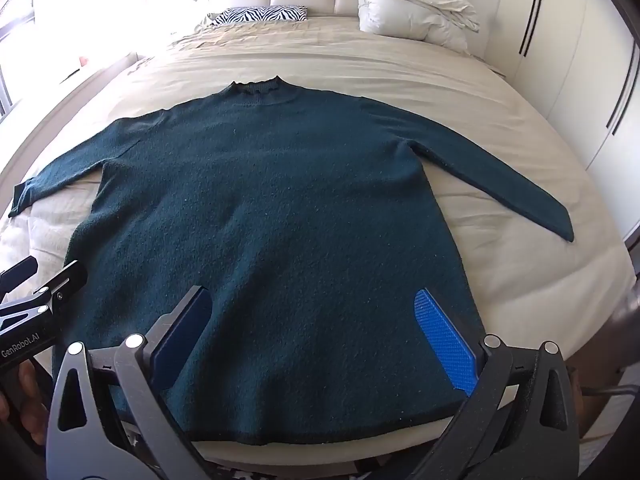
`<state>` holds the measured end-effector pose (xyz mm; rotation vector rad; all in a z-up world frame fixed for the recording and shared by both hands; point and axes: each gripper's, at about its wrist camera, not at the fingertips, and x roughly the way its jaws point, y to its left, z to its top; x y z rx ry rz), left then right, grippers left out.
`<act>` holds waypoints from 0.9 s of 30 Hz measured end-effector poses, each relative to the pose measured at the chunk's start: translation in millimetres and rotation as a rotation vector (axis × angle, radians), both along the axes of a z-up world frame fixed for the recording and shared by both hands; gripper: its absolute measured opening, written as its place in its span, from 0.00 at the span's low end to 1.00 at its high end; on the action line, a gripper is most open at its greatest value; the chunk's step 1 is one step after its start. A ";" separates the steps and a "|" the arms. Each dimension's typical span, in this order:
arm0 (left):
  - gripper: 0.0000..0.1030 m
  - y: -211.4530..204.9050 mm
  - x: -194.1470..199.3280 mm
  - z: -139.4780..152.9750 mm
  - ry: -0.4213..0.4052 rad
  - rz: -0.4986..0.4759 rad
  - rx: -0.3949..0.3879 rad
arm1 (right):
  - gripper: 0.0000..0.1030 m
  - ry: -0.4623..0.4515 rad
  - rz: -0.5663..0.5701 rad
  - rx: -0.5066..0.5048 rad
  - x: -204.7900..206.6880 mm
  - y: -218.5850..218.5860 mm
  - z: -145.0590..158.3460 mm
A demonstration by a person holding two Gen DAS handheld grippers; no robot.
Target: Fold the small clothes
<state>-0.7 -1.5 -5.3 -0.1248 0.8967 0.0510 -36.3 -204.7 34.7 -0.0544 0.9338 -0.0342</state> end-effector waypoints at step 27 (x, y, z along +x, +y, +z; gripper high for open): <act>1.00 -1.8 -0.9 -1.9 0.004 -0.001 -0.003 | 1.00 0.006 -0.001 -0.002 -3.5 2.7 -9.1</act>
